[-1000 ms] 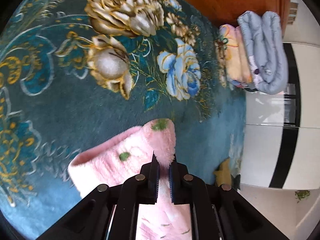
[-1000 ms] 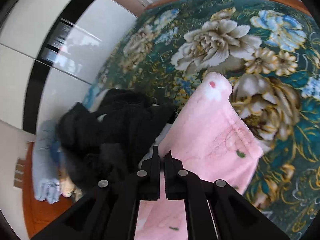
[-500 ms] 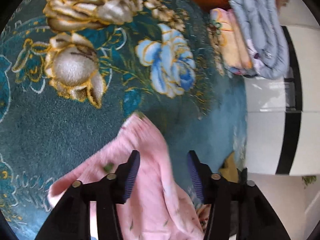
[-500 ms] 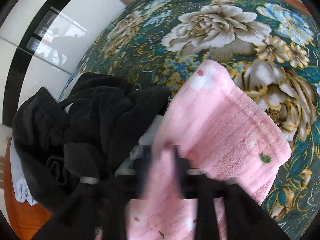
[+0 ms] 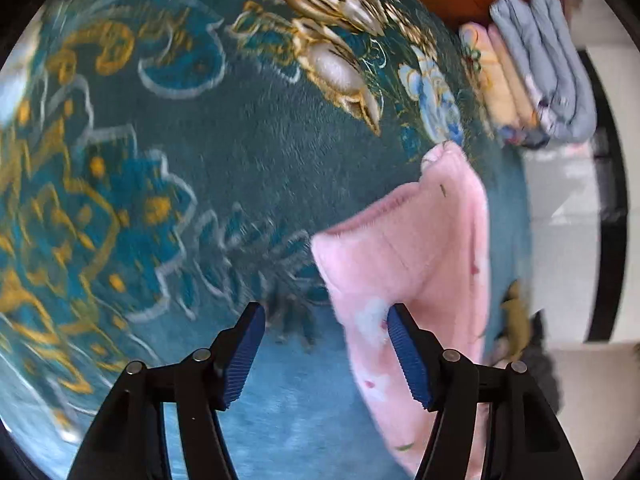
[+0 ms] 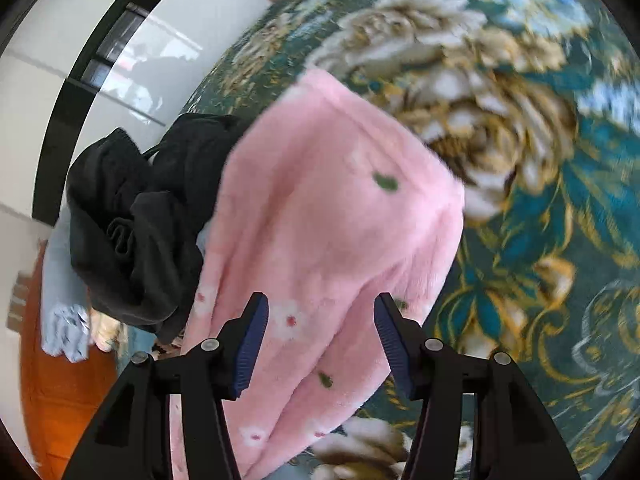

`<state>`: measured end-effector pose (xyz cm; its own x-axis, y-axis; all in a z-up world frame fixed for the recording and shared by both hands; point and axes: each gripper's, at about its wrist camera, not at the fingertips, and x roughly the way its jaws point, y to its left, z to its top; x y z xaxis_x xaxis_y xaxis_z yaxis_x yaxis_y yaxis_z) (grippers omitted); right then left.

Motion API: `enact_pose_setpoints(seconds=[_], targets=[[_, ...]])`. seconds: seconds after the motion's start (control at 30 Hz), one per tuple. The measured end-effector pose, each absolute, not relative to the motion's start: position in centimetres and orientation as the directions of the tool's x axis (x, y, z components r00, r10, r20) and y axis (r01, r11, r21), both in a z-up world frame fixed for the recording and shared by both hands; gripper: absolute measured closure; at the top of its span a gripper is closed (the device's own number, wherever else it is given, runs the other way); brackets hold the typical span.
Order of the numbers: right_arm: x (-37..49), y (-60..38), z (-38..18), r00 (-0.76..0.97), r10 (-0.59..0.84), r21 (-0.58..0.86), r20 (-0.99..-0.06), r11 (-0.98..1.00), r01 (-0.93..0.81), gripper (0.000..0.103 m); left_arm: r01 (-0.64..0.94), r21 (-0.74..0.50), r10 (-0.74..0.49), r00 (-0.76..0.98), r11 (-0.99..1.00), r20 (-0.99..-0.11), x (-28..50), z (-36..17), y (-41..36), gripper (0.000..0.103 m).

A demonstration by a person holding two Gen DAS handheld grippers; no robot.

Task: Fold clothes

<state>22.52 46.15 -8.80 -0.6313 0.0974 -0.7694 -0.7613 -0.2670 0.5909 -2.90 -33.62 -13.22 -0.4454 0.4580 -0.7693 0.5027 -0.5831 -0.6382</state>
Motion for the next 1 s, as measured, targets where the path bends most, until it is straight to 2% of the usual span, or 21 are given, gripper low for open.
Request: enact_pose_setpoints(seconds=[0.1,0.27,0.33,0.37,0.43,0.53,0.63,0.7,0.73,0.8,0.87,1.0], targets=[[22.2,46.8,-11.0,-0.632,0.074,0.613,-0.771,-0.185,-0.768,0.046,0.501,-0.638,0.447,-0.458,-0.584,-0.768,-3.6,-13.6,-32.7,0.035],[23.3,48.9,-12.0,-0.659,0.174,0.657,-0.732,-0.074,-0.750,0.046,0.522,-0.690,0.456,-0.518,-0.502,-0.724,-4.5,-14.3,-32.6,0.035],[24.0,49.8,-12.3,-0.664,0.202,0.672,-0.720,-0.036,-0.739,0.049,0.515,-0.681,0.445,-0.517,-0.521,-0.731,-5.0,-14.3,-32.1,0.035],[24.3,50.3,-12.4,-0.664,0.212,0.676,-0.717,-0.019,-0.737,0.054,0.514,-0.673,0.437,-0.514,-0.531,-0.738,-5.2,-14.2,-31.8,0.035],[24.8,51.1,-12.7,-0.672,0.213,0.689,-0.710,0.011,-0.725,0.077,0.515,-0.682,0.440,-0.523,-0.519,-0.730,-5.2,-14.1,-31.7,0.035],[24.4,51.4,-11.9,-0.683,0.205,0.695,-0.701,-0.017,-0.718,0.091,0.513,-0.711,0.466,-0.537,-0.481,-0.703,-4.8,-14.1,-31.8,0.035],[24.0,51.1,-9.0,-0.711,0.214,0.702,-0.670,-0.129,-0.700,0.093,0.496,-0.751,0.504,-0.557,-0.435,-0.660,-4.3,-14.0,-31.8,0.032],[24.7,50.8,-7.4,-0.752,0.221,0.725,-0.622,-0.201,-0.659,0.093,0.491,-0.759,0.513,-0.559,-0.427,-0.651,-4.1,-13.9,-31.7,0.025],[25.0,50.7,-7.1,-0.747,0.222,0.712,-0.627,-0.228,-0.665,0.093,0.492,-0.759,0.515,-0.558,-0.427,-0.651,-4.0,-13.8,-31.6,0.024],[25.6,51.2,-7.9,-0.687,0.204,0.636,-0.698,-0.264,-0.725,0.093,0.493,-0.759,0.511,-0.561,-0.426,-0.651,-4.0,-13.8,-31.4,0.023],[25.5,51.5,-9.9,-0.651,0.131,0.609,-0.748,-0.255,-0.751,0.093,0.510,-0.742,0.497,-0.552,-0.434,-0.670,-4.0,-13.9,-31.2,0.023],[25.6,51.7,-10.9,-0.644,0.122,0.609,-0.755,-0.232,-0.758,0.087,0.508,-0.736,0.500,-0.540,-0.447,-0.677,-4.9,-13.6,-30.5,0.023]])
